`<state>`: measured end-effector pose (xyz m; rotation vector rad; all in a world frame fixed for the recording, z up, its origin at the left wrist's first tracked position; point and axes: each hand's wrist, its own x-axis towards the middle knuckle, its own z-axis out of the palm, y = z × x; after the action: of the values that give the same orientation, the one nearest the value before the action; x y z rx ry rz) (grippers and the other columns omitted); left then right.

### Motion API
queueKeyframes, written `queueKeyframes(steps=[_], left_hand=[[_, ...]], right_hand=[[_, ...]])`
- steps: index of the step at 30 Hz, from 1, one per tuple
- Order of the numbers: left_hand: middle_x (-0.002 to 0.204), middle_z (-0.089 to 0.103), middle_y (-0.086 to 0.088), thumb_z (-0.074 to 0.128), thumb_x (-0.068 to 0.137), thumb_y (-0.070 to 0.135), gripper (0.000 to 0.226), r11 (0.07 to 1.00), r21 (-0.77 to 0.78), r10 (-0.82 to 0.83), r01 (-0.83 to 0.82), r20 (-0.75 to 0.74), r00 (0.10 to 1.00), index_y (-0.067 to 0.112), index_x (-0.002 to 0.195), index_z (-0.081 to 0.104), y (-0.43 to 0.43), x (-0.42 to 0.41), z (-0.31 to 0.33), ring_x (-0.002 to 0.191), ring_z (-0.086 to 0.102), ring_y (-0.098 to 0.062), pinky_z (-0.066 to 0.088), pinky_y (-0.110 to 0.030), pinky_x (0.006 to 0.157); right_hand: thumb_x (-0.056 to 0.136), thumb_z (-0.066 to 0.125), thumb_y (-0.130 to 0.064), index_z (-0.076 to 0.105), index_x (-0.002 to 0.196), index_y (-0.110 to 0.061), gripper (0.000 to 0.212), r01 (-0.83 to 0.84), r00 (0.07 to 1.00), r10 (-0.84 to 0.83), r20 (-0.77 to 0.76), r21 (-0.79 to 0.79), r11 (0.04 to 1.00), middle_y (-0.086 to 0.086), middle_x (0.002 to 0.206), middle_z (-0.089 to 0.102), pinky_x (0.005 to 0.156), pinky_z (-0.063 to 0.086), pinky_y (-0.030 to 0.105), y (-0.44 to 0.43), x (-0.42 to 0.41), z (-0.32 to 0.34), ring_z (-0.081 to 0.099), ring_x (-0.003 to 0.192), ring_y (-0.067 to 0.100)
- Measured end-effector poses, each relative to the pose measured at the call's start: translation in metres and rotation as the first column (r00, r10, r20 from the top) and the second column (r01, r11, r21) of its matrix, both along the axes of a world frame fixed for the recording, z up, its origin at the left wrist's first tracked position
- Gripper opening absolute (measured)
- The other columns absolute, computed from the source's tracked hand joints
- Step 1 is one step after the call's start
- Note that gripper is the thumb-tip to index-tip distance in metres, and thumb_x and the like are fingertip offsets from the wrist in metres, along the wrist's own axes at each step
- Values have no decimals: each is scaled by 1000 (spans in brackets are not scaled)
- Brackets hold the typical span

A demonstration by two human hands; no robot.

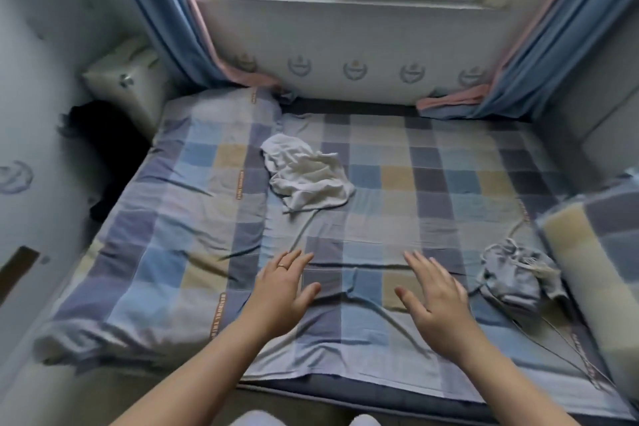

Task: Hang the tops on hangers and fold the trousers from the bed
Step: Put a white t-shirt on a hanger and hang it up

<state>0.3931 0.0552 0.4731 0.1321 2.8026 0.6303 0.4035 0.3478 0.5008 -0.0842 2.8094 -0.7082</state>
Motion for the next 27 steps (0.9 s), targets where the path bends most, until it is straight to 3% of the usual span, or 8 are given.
queueKeyframes(steps=[6,12,16,22,27], left_hand=[[164,25,8,44,100,56,62,995,3,98,-100,164,982,36,156,28,-34,-36,-59,152,15,-14,20,-39,122],[164,26,8,46,100,54,60,995,-13,99,-100,301,948,35,155,29,-79,-108,-147,151,17,-15,21,-39,120],[161,28,8,45,100,53,60,997,-64,63,-46,307,950,35,154,28,-110,-181,-245,149,20,-16,24,-39,118],[166,19,0,46,100,49,59,987,-140,-42,80,254,966,34,153,26,-136,-279,-415,150,18,-23,25,-44,117],[169,5,-9,55,97,41,67,988,-154,30,-8,137,990,27,155,23,-141,-368,-513,147,26,-37,30,-49,116]], right_hand=[[102,40,-51,20,157,-39,59,-34,985,31,169,16,999,-12,165,19,121,14,43,-30,-88,-58,12,153,14],[102,42,-50,20,157,-37,61,-36,960,5,280,108,993,-9,165,21,122,17,42,-75,-171,-141,16,152,15],[101,42,-50,21,157,-36,62,-81,966,41,255,149,986,-10,164,23,119,20,41,-114,-247,-235,19,151,14],[100,52,-40,28,156,-31,62,-43,987,35,159,53,998,-6,161,33,116,27,45,-176,-338,-417,29,147,19],[97,56,-38,26,156,-33,67,-75,997,71,37,106,992,0,164,25,118,25,47,-212,-418,-524,22,149,22]])
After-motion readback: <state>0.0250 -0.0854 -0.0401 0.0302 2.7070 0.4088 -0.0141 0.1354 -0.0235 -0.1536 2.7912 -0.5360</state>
